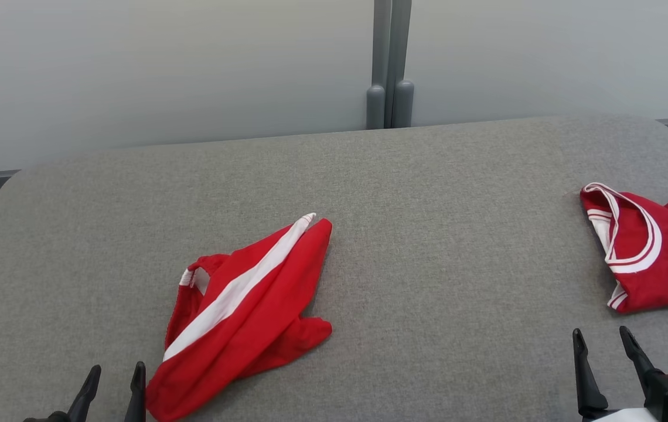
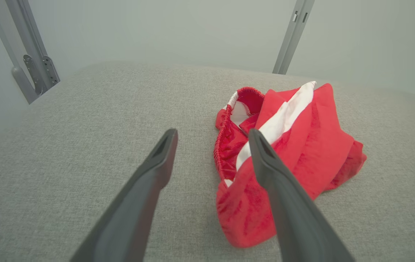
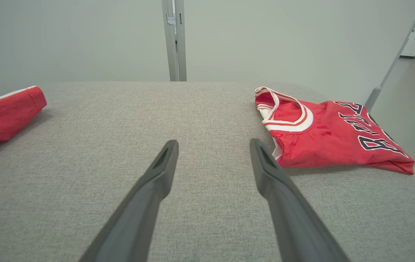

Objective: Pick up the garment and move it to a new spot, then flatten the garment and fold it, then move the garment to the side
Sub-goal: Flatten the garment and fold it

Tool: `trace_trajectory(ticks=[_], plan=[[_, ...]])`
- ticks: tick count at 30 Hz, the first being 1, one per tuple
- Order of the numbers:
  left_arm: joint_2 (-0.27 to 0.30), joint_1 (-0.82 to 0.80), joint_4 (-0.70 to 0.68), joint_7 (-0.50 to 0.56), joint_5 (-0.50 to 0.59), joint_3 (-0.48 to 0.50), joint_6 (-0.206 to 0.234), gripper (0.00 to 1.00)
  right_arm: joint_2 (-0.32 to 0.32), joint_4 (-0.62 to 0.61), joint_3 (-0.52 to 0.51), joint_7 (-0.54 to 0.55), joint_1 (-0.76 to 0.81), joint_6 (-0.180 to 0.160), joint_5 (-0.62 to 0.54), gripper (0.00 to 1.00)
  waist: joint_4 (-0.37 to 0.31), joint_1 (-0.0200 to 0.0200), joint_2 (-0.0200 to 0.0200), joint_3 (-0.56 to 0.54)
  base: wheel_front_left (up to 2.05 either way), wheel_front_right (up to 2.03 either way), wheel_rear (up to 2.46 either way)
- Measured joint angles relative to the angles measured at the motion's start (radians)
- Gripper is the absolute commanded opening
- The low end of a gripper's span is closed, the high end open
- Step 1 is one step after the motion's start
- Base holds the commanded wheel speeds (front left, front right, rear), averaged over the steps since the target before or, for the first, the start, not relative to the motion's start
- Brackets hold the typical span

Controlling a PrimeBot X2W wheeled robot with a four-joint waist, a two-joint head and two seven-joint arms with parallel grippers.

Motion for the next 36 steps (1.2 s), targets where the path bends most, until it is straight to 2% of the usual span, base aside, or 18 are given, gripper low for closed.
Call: trace_trajectory(ticks=[6, 11, 18, 23, 24, 25, 26, 27, 28, 33, 36], plan=[[-0.024, -0.012, 0.026, 0.005, -0.055, -0.032, 0.0, 1.0, 0.0, 0.007, 0.025, 0.0, -0.016, 0.0, -0.006, 1.0, 0.028, 0.0, 0.0, 0.006, 0.0, 0.0, 0.0], [-0.058, -0.063, 0.031, 0.135, -0.156, -0.091, 0.0, 1.0, -0.012, 0.023, 0.092, 0.0, -0.093, 0.0, -0.008, 1.0, 0.063, 0.0, 0.0, 0.025, 0.0, 0.0, 0.0], [-0.11, -0.164, 0.04, 0.315, -0.261, -0.079, 0.057, 1.0, -0.104, 0.066, 0.23, 0.0, -0.319, 0.0, -0.004, 1.0, 0.096, 0.0, 0.0, 0.097, 0.0, 0.0, 0.0], [-0.139, -0.21, 0.033, 0.395, -0.294, -0.101, 0.087, 1.0, -0.189, 0.14, 0.358, 0.032, -0.48, 0.0, 0.033, 1.0, 0.127, 0.0, 0.0, 0.145, 0.0, 0.0, 0.0], [-0.14, -0.219, 0.025, 0.396, -0.287, -0.106, 0.093, 0.9, -0.206, 0.151, 0.381, 0.045, -0.515, 0.0, 0.047, 1.0, 0.136, 0.0, 0.0, 0.152, 0.0, 0.0, 0.0], [-0.14, -0.228, 0.018, 0.398, -0.279, -0.112, 0.097, 0.73, -0.221, 0.163, 0.406, 0.063, -0.553, 0.0, 0.061, 1.0, 0.146, 0.0, 0.0, 0.159, 0.0, 0.0, 0.0], [-0.14, -0.236, 0.012, 0.401, -0.272, -0.123, 0.097, 0.49, -0.236, 0.174, 0.431, 0.082, -0.591, 0.0, 0.084, 1.0, 0.156, 0.0, 0.0, 0.166, 0.0, 0.0, 0.0], [-0.141, -0.241, 0.003, 0.404, -0.26, -0.139, 0.095, 0.33, -0.253, 0.183, 0.461, 0.101, -0.627, 0.0, 0.099, 1.0, 0.167, 0.0, 0.0, 0.172, 0.0, 0.0, 0.0], [-0.146, -0.245, -0.006, 0.404, -0.254, -0.151, 0.089, 0.0, -0.267, 0.196, 0.49, 0.122, -0.663, 0.0, 0.118, 1.0, 0.178, 0.0, 0.0, 0.179, 0.0, 0.0, 0.0], [-0.167, -0.254, -0.032, 0.416, -0.237, -0.21, 0.078, 0.0, -0.333, 0.26, 0.681, 0.245, -0.791, 0.001, 0.288, 1.0, 0.239, 0.0, 0.0, 0.207, 0.0, 0.0, 0.0], [-0.174, -0.259, -0.043, 0.409, -0.235, -0.229, 0.072, 0.0, -0.376, 0.285, 0.774, 0.279, -0.842, 0.001, 0.361, 1.0, 0.275, 0.0, 0.0, 0.219, 0.0, 0.0, 0.0]])
